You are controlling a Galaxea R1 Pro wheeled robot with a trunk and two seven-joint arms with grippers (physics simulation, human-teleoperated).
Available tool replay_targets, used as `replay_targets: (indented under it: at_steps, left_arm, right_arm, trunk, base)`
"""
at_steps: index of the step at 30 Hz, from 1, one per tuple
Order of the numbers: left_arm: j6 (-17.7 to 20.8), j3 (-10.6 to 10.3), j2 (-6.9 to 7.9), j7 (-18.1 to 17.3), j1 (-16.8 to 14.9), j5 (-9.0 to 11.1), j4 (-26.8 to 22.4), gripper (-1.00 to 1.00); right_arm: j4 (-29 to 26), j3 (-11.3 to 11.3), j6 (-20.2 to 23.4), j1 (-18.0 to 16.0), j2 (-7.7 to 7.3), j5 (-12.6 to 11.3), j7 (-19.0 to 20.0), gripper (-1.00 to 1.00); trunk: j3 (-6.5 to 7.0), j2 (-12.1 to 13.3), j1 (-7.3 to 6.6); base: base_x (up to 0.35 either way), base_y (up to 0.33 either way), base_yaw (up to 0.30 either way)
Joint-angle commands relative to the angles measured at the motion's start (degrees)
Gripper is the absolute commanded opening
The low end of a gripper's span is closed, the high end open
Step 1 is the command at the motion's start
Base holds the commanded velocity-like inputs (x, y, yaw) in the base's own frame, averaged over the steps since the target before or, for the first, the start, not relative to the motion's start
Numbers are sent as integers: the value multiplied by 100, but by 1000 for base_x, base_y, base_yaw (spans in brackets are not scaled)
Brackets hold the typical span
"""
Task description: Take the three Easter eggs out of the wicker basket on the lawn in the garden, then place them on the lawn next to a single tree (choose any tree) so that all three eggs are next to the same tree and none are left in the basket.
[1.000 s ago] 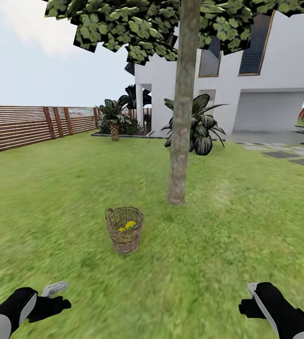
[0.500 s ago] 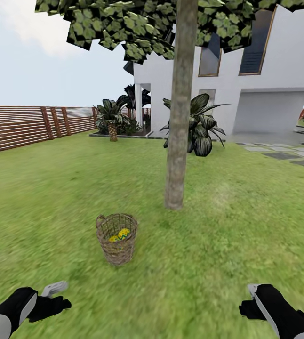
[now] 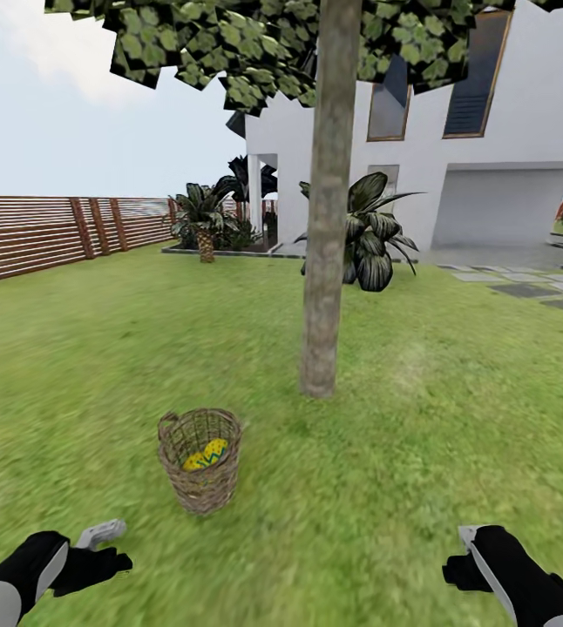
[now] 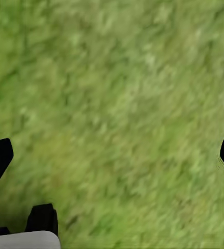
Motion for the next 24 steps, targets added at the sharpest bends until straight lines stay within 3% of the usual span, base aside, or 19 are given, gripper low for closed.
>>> replay_targets:
  at_steps: [1, 24]
  left_arm:
    - [33, 43, -3, -36, 0, -54, -10, 100]
    - [33, 44, 45, -36, -1, -54, -42, 100]
  right_arm:
    - [-4, 16, 24, -2, -4, 6, 20, 100]
    - [1, 54, 24, -2, 4, 15, 14, 100]
  trunk:
    - [-7, -3, 3]
    - [-7, -3, 3]
  base:
    - [310, -146, 0]
    - [310, -143, 0]
